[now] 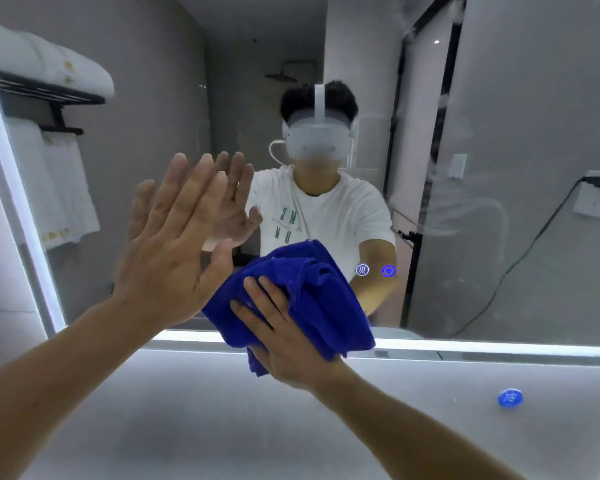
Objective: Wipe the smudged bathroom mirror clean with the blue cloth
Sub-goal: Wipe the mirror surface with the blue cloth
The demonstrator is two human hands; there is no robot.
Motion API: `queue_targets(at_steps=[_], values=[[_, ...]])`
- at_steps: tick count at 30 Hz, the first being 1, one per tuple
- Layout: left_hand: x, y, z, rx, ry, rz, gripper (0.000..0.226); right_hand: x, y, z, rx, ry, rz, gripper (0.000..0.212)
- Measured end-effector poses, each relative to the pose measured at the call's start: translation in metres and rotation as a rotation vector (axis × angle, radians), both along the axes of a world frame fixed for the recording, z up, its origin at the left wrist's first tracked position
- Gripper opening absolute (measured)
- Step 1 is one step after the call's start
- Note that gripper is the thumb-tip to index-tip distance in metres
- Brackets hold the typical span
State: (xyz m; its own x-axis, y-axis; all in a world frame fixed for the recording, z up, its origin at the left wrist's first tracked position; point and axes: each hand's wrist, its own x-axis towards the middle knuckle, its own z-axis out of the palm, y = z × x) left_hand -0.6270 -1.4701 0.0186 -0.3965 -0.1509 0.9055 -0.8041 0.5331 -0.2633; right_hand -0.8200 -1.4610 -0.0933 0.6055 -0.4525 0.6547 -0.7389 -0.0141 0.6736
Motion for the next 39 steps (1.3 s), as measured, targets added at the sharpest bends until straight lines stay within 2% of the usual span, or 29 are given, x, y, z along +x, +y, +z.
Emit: queue_targets(at_steps=[3, 9, 18, 23, 30, 35, 39], values=[[0.009, 0.007, 0.012, -0.007, 0.02, 0.022, 0.067, 0.004, -0.006, 0.033, -0.021, -0.019, -0.003, 0.058], [0.009, 0.009, 0.031, -0.01, 0.048, 0.026, 0.064, 0.001, -0.013, 0.107, -0.052, -0.131, 0.138, 0.063], [-0.012, 0.006, 0.049, -0.051, 0.085, -0.027, 0.062, -0.038, -0.005, 0.187, -0.177, -0.211, 0.104, 0.059], [-0.015, 0.008, 0.047, -0.035, 0.094, -0.007, 0.063, -0.092, 0.003, 0.189, -0.194, -0.224, 0.092, 0.06], [-0.029, 0.017, 0.038, -0.005, 0.064, -0.053, 0.061, -0.165, 0.025, 0.144, -0.253, -0.338, 0.031, 0.062], [-0.036, 0.02, 0.045, -0.002, 0.054, -0.056, 0.062, -0.125, 0.014, 0.148, -0.269, -0.354, -0.03, 0.068], [-0.044, 0.019, 0.061, -0.019, 0.05, -0.027, 0.063, -0.091, 0.002, 0.177, -0.204, -0.233, 0.155, 0.062]])
